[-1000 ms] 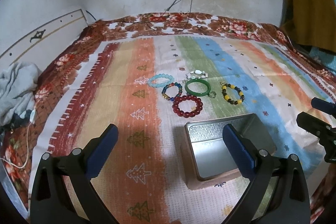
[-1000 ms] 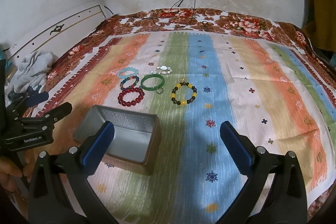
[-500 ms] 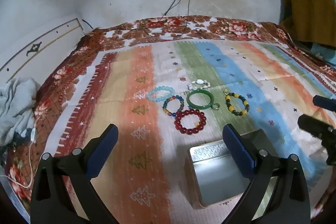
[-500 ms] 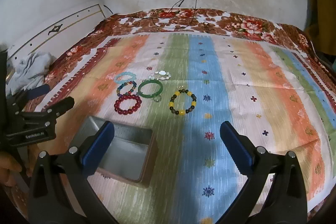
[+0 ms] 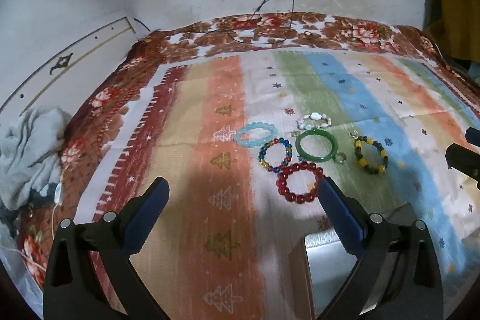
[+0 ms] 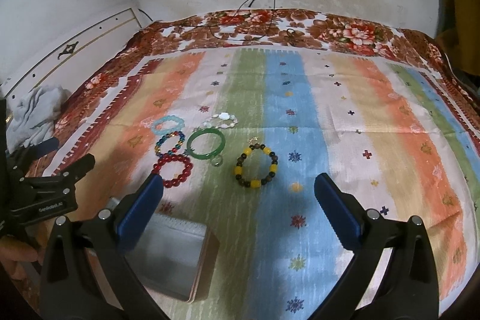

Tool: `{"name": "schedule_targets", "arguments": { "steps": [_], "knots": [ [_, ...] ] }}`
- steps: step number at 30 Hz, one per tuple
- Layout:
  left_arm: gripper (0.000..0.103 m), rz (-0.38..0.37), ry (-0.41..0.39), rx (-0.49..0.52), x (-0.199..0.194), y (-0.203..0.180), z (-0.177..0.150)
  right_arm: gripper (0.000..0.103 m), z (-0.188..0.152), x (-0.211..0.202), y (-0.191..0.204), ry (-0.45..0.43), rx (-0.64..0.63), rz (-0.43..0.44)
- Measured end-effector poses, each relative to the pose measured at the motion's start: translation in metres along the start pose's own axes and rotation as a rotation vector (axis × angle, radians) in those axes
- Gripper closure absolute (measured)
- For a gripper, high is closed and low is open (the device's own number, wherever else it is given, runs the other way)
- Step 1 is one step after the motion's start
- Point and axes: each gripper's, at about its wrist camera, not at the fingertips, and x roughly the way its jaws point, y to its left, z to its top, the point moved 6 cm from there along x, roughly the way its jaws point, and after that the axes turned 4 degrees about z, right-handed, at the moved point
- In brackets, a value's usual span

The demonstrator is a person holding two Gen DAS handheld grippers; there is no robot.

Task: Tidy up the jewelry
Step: 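Lower left tool over multicolour bracelet while right tool lowers over yellow-black bracelet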

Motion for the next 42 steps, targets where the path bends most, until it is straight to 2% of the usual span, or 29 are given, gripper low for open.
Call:
{"name": "schedule_targets", "arguments": {
  "steps": [7, 12, 20, 26, 35, 41, 42],
  "knots": [
    [0.006, -0.09, 0.027, -0.02, 0.022, 0.0, 0.015, 0.004, 0.011, 0.017, -0.018, 0.042, 0.047, -0.001],
    [0.006, -0.093, 0.052, -0.012, 0.041, -0.001, 0.022, 0.004, 0.014, 0.033, -0.028, 0.091, 0.068, -0.009],
    [0.006, -0.107, 0.168, -0.027, 0.082, 0.001, 0.025, 0.004, 0.013, 0.064, -0.038, 0.201, 0.059, -0.042],
    [0.006, -0.122, 0.207, -0.033, 0.103, -0.002, 0.029, 0.004, 0.01, 0.085, -0.046, 0.278, 0.125, 0.0],
    [0.006, -0.174, 0.338, -0.061, 0.14, -0.007, 0.022, 0.004, 0.003, 0.118, -0.055, 0.396, 0.199, 0.024],
    [0.007, -0.19, 0.411, -0.065, 0.158, -0.009, 0.018, 0.004, -0.001, 0.135, -0.062, 0.453, 0.194, -0.013],
    [0.01, -0.191, 0.422, -0.064, 0.161, -0.01, 0.017, 0.004, -0.002, 0.137, -0.063, 0.459, 0.192, -0.018]
  ]
}}
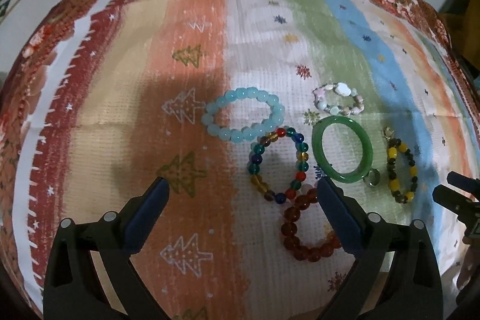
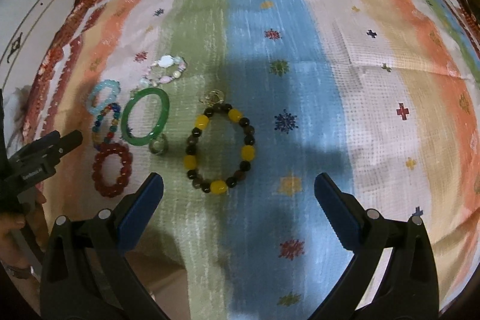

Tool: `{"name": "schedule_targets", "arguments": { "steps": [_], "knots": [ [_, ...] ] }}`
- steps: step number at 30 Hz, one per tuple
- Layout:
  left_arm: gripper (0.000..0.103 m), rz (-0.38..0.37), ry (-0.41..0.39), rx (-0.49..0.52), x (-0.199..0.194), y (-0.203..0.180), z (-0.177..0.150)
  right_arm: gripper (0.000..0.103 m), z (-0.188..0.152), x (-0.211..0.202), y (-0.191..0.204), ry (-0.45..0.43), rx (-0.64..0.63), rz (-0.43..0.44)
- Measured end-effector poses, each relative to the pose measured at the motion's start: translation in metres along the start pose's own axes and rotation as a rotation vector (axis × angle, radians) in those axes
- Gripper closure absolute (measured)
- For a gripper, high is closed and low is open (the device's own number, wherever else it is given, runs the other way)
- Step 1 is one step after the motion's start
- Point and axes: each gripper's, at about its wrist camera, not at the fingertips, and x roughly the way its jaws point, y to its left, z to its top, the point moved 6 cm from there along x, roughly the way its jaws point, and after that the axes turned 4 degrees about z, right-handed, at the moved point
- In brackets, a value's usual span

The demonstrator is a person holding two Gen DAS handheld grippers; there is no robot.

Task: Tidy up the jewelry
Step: 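Lower left tool over multicolour bracelet while right tool lowers over yellow-black bracelet, then close left tool on multicolour beaded bracelet while right tool grasps yellow-black bracelet, lift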

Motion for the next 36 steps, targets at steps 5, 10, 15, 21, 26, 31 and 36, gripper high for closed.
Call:
{"name": "schedule_targets", "arguments": {
  "steps": [5, 10, 15, 21, 26, 31, 36],
  "knots": [
    [0.018, -0.003, 0.032, 0.01, 0.012, -0.003, 0.004, 0.004, 0.004, 0.012, -0.007, 0.029, 0.025, 0.002],
    [0.036, -0.004, 0.071, 0.03, 0.025, -0.008, 0.006, 0.004, 0.01, 0.02, -0.006, 0.038, 0.02, -0.016],
    [0.045, 0.005, 0.081, 0.066, 0.034, -0.013, 0.008, 0.014, 0.01, 0.035, -0.013, 0.073, 0.043, -0.028],
    [0.069, 0.019, 0.08, 0.116, 0.038, -0.022, 0.011, 0.024, 0.01, 0.047, -0.017, 0.099, 0.052, -0.04],
    [0.078, 0.028, 0.074, 0.156, 0.039, -0.027, 0.009, 0.037, 0.013, 0.047, -0.017, 0.094, 0.046, -0.061],
    [0.093, 0.026, 0.072, 0.141, 0.04, -0.021, 0.008, 0.052, 0.016, 0.05, -0.009, 0.098, 0.025, -0.04],
    [0.094, -0.004, 0.064, 0.109, 0.037, -0.016, 0.009, 0.085, 0.015, 0.051, -0.006, 0.102, 0.011, -0.011]
  ]
}}
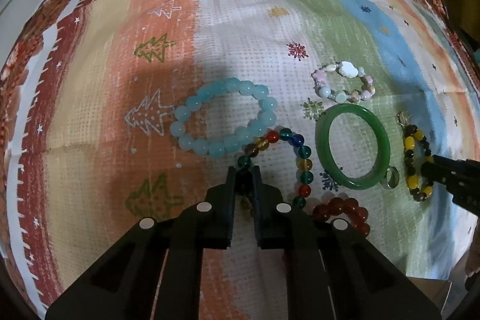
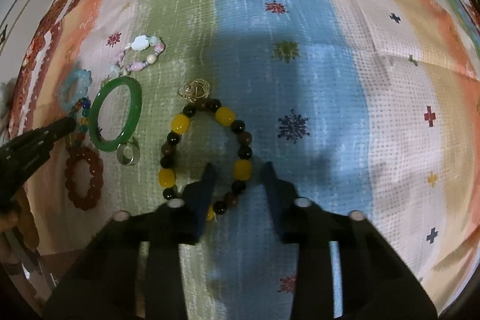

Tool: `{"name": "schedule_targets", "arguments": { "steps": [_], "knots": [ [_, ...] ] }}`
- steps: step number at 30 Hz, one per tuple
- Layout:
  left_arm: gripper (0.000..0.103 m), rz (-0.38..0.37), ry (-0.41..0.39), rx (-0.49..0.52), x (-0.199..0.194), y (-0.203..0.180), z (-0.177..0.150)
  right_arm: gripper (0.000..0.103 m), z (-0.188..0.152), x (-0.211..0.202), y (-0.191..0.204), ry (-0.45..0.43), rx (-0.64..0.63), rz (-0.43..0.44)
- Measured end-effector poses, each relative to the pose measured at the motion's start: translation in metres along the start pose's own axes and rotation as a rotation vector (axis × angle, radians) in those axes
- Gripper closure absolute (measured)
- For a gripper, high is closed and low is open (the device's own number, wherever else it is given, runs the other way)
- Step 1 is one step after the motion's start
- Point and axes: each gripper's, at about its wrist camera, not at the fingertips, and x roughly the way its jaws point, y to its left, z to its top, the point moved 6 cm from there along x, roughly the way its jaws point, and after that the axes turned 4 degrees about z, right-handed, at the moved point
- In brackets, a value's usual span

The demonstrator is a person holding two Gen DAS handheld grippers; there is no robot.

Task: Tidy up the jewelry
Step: 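Close left tool on multicolour beaded bracelet while right tool grasps yellow-black bracelet, lift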

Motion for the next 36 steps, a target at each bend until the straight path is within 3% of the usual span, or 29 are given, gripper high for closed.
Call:
{"name": "schedule_targets", "arguments": {
  "steps": [1, 13, 36],
  "knots": [
    [0.094, -0.003, -0.003, -0.003, -0.002, 0.0, 0.0, 0.089, 0.0, 0.0, 0.0, 0.004, -0.001, 0.009],
    [0.094, -0.081, -0.054, -0.006, -0.04, -0.01, -0.007, 0.09, -0.006, -0.03, 0.025, -0.052, -0.076, 0.045],
    [0.094, -0.092, -0.174, -0.055, -0.095, 0.0, -0.011, 0.09, -0.016, -0.083, 0.053, -0.173, -0.181, 0.056]
  ]
}}
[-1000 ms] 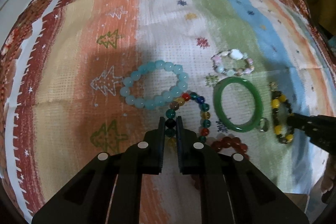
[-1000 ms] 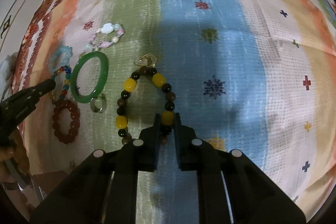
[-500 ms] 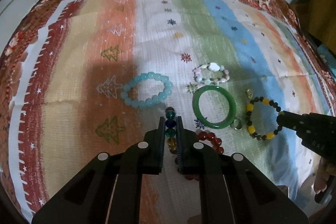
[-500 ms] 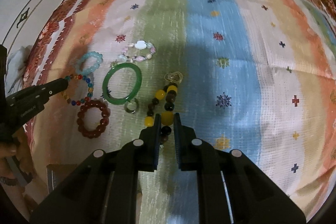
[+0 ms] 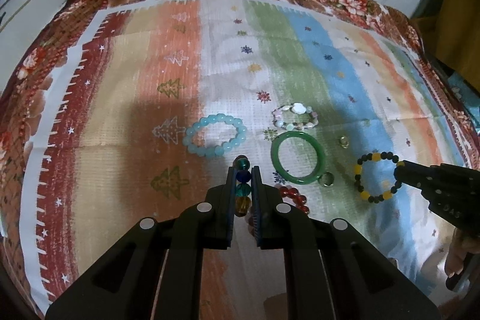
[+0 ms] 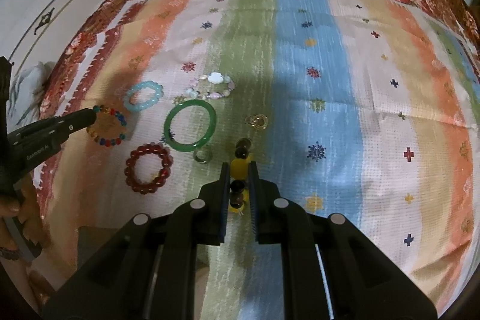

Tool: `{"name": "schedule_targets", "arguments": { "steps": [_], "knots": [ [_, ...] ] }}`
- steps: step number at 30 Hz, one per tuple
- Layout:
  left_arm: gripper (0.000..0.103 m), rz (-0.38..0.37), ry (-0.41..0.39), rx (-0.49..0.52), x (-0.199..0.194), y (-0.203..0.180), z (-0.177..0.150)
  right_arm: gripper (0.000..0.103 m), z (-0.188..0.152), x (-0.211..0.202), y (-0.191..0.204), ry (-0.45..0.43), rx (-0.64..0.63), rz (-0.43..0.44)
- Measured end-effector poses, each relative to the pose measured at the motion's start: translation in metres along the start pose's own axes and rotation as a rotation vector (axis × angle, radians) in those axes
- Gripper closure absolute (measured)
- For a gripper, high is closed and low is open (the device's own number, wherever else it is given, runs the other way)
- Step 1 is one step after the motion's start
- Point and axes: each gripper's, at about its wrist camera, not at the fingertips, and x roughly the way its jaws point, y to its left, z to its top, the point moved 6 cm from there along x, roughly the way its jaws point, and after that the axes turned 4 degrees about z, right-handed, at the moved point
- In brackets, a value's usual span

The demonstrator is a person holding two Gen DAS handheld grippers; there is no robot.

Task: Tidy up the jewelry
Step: 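Close left tool on multicolour beaded bracelet while right tool grasps yellow-black bracelet, lift, then carry both held bracelets over the open silver tin box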

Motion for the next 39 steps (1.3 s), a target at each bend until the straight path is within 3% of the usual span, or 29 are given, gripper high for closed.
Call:
{"name": "schedule_targets", "arguments": {
  "steps": [16, 39],
  "knots": [
    [0.094, -0.053, -0.078, 0.019, -0.052, -0.019, -0.01, 0.09, -0.008, -0.054, 0.026, -0.105, -0.036, 0.036],
    [0.094, -0.144, -0.177, 0.1, -0.116, -0.06, -0.058, 0.09, -0.052, -0.112, 0.087, -0.192, -0.162, 0.142]
  ]
}}
